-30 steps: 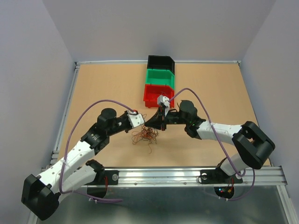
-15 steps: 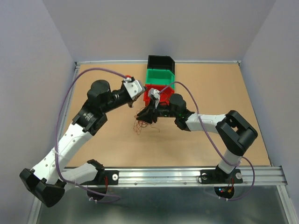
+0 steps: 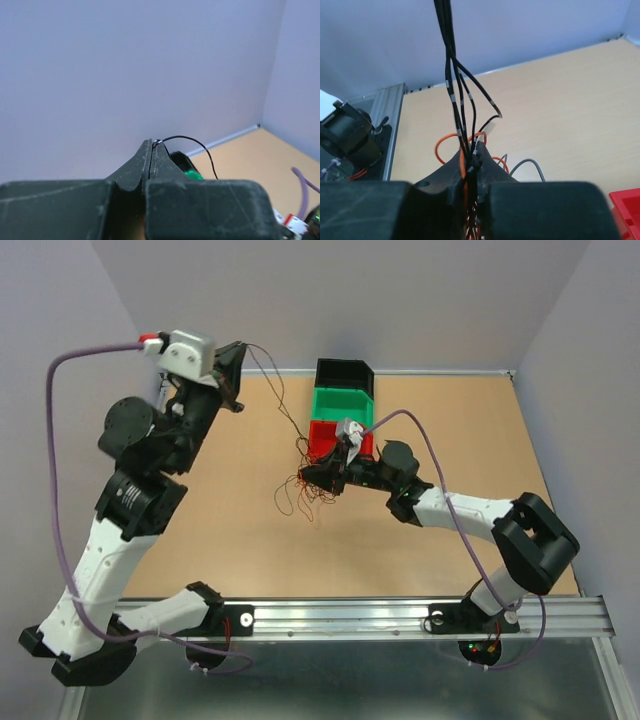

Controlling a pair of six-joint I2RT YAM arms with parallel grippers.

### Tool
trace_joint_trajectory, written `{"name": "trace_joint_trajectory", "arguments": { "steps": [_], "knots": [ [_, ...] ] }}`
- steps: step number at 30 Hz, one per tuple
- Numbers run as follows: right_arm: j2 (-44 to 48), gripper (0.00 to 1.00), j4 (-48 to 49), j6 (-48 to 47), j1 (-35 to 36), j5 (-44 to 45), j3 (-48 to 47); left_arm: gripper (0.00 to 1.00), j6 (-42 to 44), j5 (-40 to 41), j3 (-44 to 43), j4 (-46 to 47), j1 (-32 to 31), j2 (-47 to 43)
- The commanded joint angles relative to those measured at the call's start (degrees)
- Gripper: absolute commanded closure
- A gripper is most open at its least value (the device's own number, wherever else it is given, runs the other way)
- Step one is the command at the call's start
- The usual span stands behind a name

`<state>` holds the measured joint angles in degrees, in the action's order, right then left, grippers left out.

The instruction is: Untangle the cables

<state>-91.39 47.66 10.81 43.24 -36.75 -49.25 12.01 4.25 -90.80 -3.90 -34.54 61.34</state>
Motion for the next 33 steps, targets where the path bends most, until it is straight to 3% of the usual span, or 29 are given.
{"name": "trace_joint_trajectory", "arguments": {
  "steps": [1,5,7,12,15,18,23,28,31,33],
  "knots": [
    [6.2,0.94,-0.5,1.7,0.6,3.3,5.3,1.0,-3.0,12.9,5.4,16.8,0.0,-9.2],
    [13.9,0.96,-1.7,5.3,0.5,8.4,9.3,1.0,-0.8,21.7,12.5,22.5,0.0,-13.5],
    [17.0,0.92,-5.0,6.0,0.6,10.9,10.4,1.0,0.6,24.4,13.5,23.8,0.0,-15.3],
    [25.8,0.92,-15.6,9.0,0.6,32.6,11.6,1.0,7.0,33.3,15.0,29.0,0.1,-17.9],
    [28.4,1.0,-24.5,11.4,0.5,47.9,10.1,1.0,12.8,37.0,16.5,35.1,0.1,-19.1],
    [32.1,1.0,-33.7,13.9,0.6,59.1,8.4,1.0,18.6,40.6,18.6,41.9,0.1,-19.3],
    [45.3,0.94,-37.9,16.5,0.5,75.3,14.5,1.0,29.5,44.5,22.9,55.1,0.3,-16.6],
    [60.5,1.0,-37.6,18.5,0.5,84.5,27.4,1.0,26.2,40.2,28.1,54.2,0.9,-15.0],
    [63.4,0.99,-37.2,18.3,0.6,83.3,29.7,1.0,22.3,37.0,29.5,53.9,1.0,-12.1],
    [62.9,0.99,-36.4,16.5,0.6,77.6,29.5,1.0,20.0,32.2,30.1,50.1,1.0,-10.5]
  ]
}}
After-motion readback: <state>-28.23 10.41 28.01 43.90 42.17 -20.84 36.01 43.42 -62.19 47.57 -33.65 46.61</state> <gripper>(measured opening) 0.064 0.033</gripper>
